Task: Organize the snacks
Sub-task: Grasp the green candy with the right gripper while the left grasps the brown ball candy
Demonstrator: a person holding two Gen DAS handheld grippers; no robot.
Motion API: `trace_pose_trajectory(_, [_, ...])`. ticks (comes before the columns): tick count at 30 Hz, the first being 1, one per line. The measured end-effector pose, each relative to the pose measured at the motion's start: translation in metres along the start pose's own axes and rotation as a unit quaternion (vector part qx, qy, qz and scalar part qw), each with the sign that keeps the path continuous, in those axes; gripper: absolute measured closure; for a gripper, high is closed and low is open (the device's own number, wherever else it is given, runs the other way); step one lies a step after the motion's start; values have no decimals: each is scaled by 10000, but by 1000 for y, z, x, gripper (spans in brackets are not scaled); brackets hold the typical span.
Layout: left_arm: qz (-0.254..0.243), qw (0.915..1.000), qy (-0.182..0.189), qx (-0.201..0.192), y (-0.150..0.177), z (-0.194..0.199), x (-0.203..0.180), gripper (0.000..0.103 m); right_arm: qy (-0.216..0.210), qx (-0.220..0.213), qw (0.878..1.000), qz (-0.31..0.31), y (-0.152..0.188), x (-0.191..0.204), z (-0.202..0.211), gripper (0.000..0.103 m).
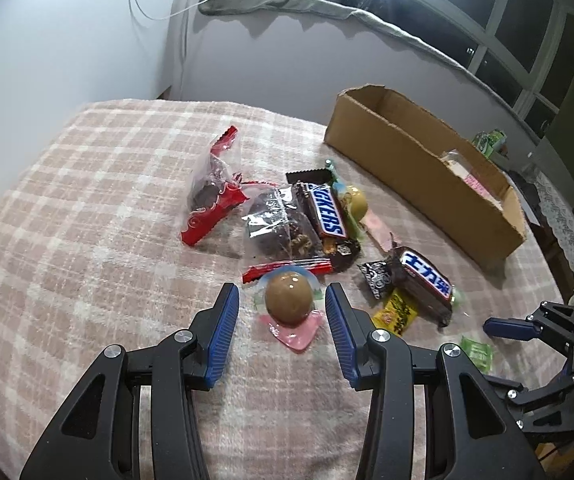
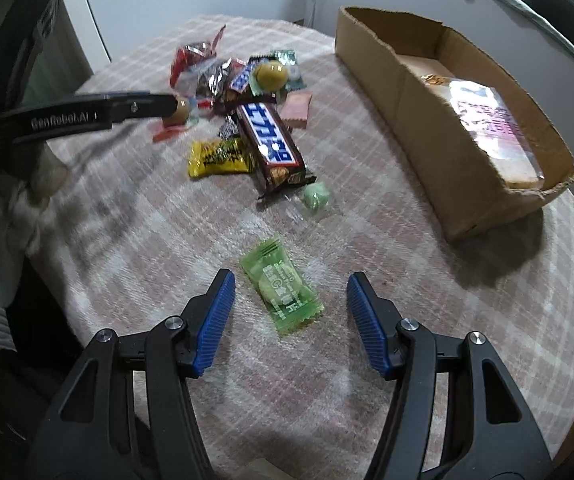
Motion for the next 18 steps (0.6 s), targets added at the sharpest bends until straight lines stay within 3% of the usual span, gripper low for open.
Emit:
trace_pose_trajectory(11, [-59,9999,-66,91,4,-13,1,62,-54,140,9995,268,0,5,1,52])
trace_pose_trajectory(14, [-37,9999,-84,48,3,-13,4,71,-86,162,9994,303,2,6,3,62])
trace_pose_trajectory(18, [-18,10000,-22,8,3,-12,5,73,-64,159,9992,363,3,8,4,77])
Point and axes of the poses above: each gripper's, at about its wrist camera, not at the fingertips, and z roughly against the way its jaws point, x to its left, y to its underside, the point moved 10 cm from there along -z, roughly the way its jaws point, and after that the axes turned 2 degrees about -y, right-handed, at the moved point
